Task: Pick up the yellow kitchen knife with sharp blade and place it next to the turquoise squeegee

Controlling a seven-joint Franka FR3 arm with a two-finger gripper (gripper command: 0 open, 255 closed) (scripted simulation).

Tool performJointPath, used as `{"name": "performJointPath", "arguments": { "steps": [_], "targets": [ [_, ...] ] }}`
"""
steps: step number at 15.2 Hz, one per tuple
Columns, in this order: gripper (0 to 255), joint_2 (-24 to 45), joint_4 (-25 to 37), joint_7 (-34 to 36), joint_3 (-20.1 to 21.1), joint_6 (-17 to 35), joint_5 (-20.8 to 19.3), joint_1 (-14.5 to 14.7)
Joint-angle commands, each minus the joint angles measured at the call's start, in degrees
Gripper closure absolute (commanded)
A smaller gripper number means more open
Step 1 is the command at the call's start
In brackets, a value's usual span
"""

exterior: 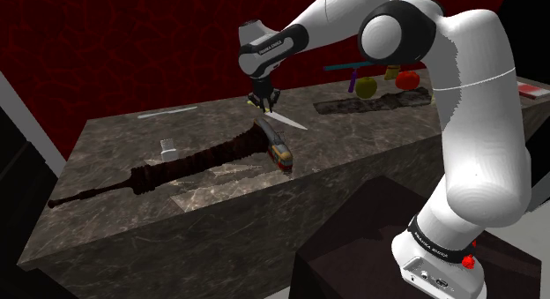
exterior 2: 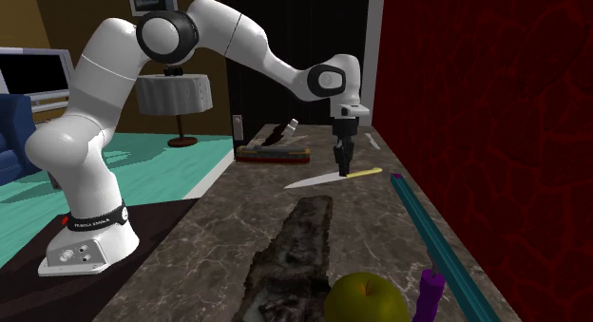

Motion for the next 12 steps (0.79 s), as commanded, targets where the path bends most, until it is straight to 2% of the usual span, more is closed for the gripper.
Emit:
{"name": "performJointPath", "arguments": {
  "steps": [1,12],
  "targets": [
    [255,0.2,-0.1,0.0,0.0,0.0,0.0,0.0],
    [255,-2.2,3.5,-1.1,0.1,-6.0,0.3,0.1]
  ]
}}
